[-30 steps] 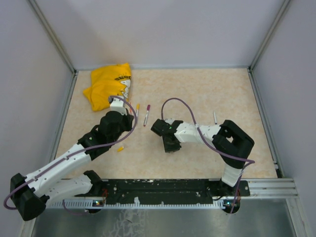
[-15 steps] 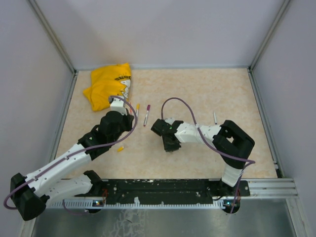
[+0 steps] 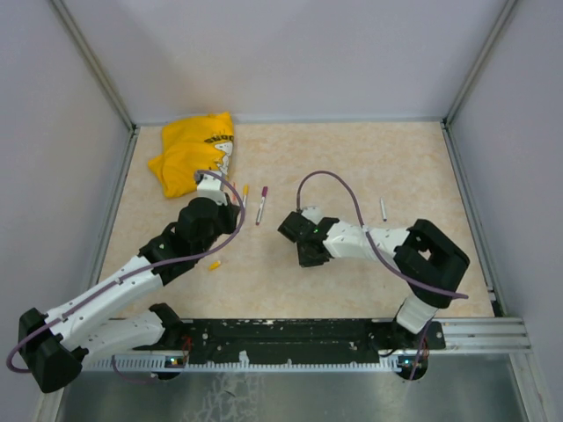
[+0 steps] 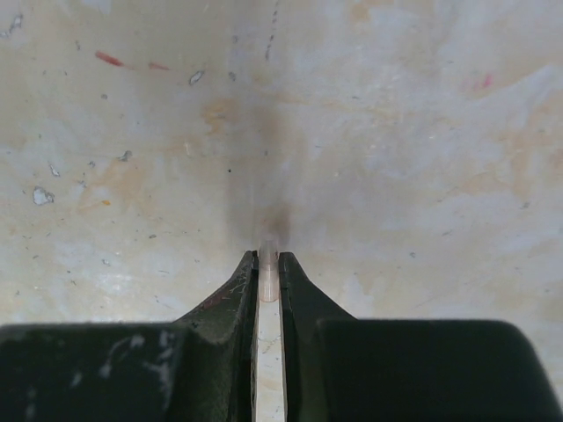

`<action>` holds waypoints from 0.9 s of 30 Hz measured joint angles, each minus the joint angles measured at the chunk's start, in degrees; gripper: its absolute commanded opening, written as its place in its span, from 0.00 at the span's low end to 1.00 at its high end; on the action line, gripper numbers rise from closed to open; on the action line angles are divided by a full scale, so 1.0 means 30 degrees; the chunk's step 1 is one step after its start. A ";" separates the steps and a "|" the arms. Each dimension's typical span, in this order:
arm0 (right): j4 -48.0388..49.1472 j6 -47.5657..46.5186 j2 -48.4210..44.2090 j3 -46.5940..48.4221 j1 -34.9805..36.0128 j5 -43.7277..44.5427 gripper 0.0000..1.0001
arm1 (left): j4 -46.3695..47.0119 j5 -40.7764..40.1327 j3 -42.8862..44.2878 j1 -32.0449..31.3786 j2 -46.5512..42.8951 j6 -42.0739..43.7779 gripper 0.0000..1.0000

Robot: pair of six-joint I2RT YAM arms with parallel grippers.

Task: Insert the pens into the pen caps
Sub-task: Insert the pen cap onto the pen.

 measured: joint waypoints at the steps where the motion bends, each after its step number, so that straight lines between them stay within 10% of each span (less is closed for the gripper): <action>1: 0.0000 0.0029 -0.0277 -0.0117 -0.0109 0.0226 0.00 | 0.0022 0.0036 0.0000 0.0000 0.0000 0.0000 0.00; 27: 0.9464 -0.3126 -1.2976 -0.5697 -0.0313 0.2834 0.00 | 0.3096 0.3490 -0.0546 0.0000 -0.0175 0.0226 0.00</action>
